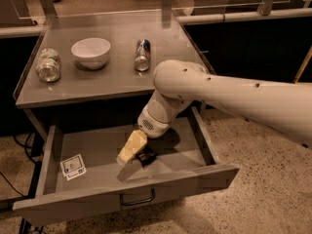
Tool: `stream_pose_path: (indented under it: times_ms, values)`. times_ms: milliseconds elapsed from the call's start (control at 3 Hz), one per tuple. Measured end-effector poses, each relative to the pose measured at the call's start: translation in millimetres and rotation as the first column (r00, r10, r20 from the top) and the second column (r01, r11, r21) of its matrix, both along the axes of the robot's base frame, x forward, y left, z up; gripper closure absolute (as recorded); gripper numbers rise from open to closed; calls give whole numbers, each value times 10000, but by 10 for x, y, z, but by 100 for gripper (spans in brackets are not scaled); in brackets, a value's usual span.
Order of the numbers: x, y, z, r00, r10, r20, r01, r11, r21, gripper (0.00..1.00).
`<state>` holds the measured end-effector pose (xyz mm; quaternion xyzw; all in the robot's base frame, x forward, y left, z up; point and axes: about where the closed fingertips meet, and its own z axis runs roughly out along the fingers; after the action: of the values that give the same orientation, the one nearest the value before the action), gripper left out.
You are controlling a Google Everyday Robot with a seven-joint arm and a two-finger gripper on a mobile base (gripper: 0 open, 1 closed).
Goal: Pick rxbar chocolate from top drawer and place on counter
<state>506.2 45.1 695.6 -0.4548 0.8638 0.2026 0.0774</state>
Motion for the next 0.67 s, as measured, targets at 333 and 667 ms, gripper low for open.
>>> stream_pose_path:
  times_ms: [333,667]
  values:
    - [70,-92,-202,9991,-348,-244,342,9991,-263,0]
    - [72,-95,-213,9990,-361,-258,354,9990,-271,0]
